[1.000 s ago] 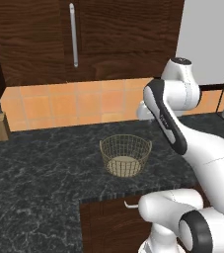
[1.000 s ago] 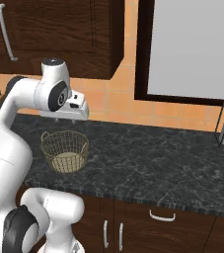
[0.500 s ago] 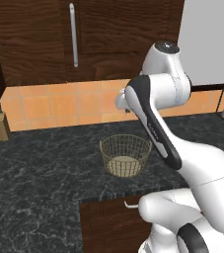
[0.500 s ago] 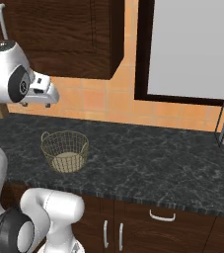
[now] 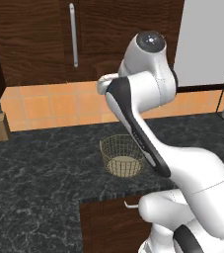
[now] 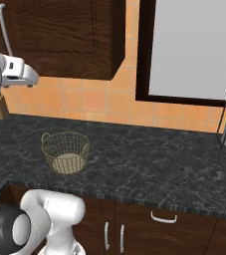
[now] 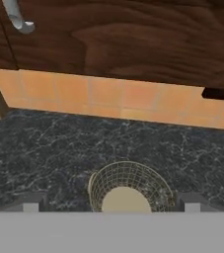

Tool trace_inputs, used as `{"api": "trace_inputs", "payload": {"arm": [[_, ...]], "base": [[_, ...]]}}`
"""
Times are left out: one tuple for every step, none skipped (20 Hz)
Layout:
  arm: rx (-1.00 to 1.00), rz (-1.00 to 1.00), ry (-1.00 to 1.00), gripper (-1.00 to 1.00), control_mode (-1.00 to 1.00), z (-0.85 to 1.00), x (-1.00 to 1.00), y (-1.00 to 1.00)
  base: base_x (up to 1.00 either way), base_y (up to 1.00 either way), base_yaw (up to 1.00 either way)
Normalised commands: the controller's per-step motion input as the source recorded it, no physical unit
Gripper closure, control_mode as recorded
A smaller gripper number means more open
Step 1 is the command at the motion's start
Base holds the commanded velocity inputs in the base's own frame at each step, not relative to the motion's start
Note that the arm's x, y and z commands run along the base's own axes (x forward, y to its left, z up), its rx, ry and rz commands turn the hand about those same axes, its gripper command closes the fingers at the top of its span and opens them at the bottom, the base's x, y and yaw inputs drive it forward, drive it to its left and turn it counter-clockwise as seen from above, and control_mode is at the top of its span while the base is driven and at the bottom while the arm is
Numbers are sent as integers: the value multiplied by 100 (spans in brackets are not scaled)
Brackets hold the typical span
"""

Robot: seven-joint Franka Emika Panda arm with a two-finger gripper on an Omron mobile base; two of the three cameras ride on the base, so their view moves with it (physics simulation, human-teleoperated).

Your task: Open the cabinet, pick up the bread from the cabinet and place it in the basket. Then move the basket to the dining counter.

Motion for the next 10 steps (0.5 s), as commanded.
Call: {"api": "trace_inputs", "payload": {"arm": [[0,0,-16,-100,-100,43,26,36],[0,0,-19,-100,-100,51,26,36],[0,0,-26,-100,-100,61,21,40],[0,0,-27,-100,-100,59,31,48],[0,0,-31,-100,-100,64,26,39],[0,0,-35,-100,-100,62,29,37],[0,0,-34,-100,-100,59,29,31],[0,1,-33,-100,-100,58,34,34],[0,3,-30,-100,-100,49,36,29],[1,8,-16,-100,-100,44,47,19]], "base": [[0,0,0],[0,0,0],[0,0,0],[0,0,0],[0,0,0],[0,0,0],[0,0,0],[0,0,0],[0,0,0],[0,0,0]]}}
